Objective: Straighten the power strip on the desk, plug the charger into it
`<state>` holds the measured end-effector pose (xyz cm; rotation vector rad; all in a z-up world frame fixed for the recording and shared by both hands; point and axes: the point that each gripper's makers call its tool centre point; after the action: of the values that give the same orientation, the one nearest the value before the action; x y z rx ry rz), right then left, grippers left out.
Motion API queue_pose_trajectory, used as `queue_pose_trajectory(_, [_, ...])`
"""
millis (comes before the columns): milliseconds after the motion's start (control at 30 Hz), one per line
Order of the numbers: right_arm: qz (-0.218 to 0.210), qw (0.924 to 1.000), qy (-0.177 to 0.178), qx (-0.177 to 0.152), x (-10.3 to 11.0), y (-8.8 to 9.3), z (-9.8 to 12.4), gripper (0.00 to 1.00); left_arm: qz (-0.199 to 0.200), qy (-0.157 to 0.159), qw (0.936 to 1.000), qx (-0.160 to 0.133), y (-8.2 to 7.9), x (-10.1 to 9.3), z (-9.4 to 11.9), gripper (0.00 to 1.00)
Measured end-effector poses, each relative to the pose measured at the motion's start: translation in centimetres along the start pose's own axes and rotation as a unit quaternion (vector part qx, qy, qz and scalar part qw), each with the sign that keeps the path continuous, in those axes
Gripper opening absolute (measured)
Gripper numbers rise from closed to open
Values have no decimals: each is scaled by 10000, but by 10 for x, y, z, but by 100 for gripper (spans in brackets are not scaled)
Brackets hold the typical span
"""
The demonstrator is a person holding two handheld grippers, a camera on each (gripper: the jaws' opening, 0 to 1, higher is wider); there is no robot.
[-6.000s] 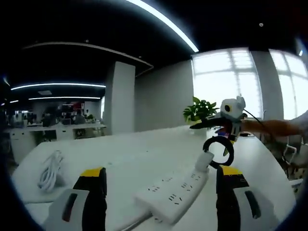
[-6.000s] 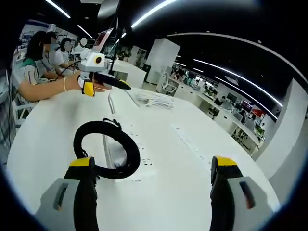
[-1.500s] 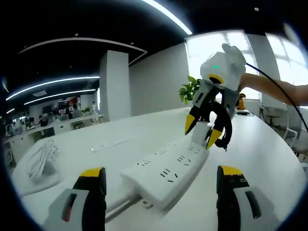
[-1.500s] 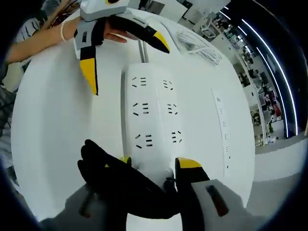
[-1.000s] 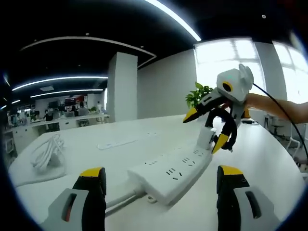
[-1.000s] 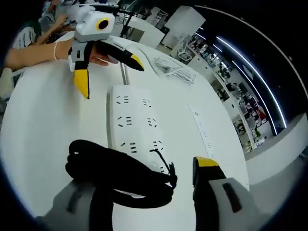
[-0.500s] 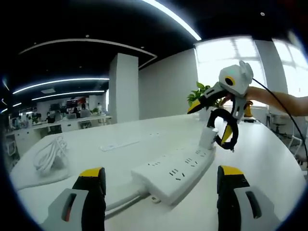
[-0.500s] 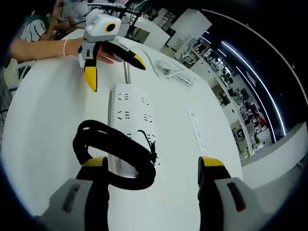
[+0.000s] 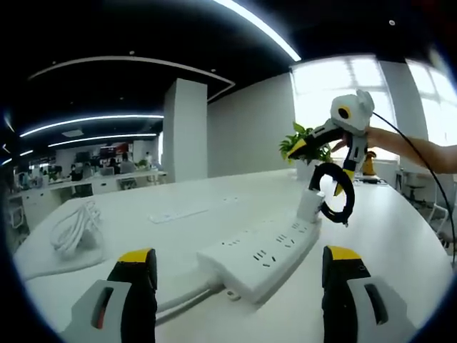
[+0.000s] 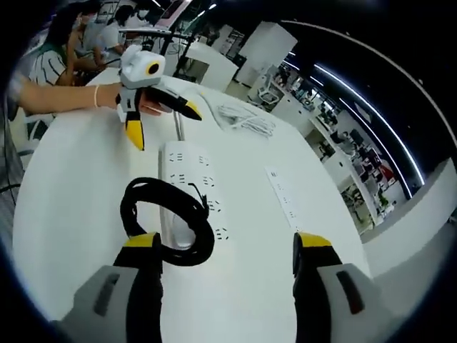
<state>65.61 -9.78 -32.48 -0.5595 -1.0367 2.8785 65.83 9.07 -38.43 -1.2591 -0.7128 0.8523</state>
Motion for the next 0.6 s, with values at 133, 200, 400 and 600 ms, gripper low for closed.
queue_pose_trajectory(133, [-126,9994,1,-317,7,-1,10,74,51,15,10000,19,0,1,2,98])
queue_pose_trajectory(200, [-167,9988,-14,-466,11,0,15,75,79,32,10000,30,0,1,4,99])
queue_pose_trajectory(400, [-421,9934,-18,-1068,25,1,18,89,162,94,9998,-37,-6,0,10,99])
queue_pose_trajectory(600, [-552,9904,71,-1262,38,12,18,99,327,44,9994,-116,-11,6,13,99])
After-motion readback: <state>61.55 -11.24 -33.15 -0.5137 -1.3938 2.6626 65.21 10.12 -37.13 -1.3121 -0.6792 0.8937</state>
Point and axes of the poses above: the point that each gripper's makers call its tool centre point, and the gripper's own axes: z roughly backward along the fingers, x roughly to its left, y roughly out of its underside, and after that the axes turned 15 degrees about -y, right-handed
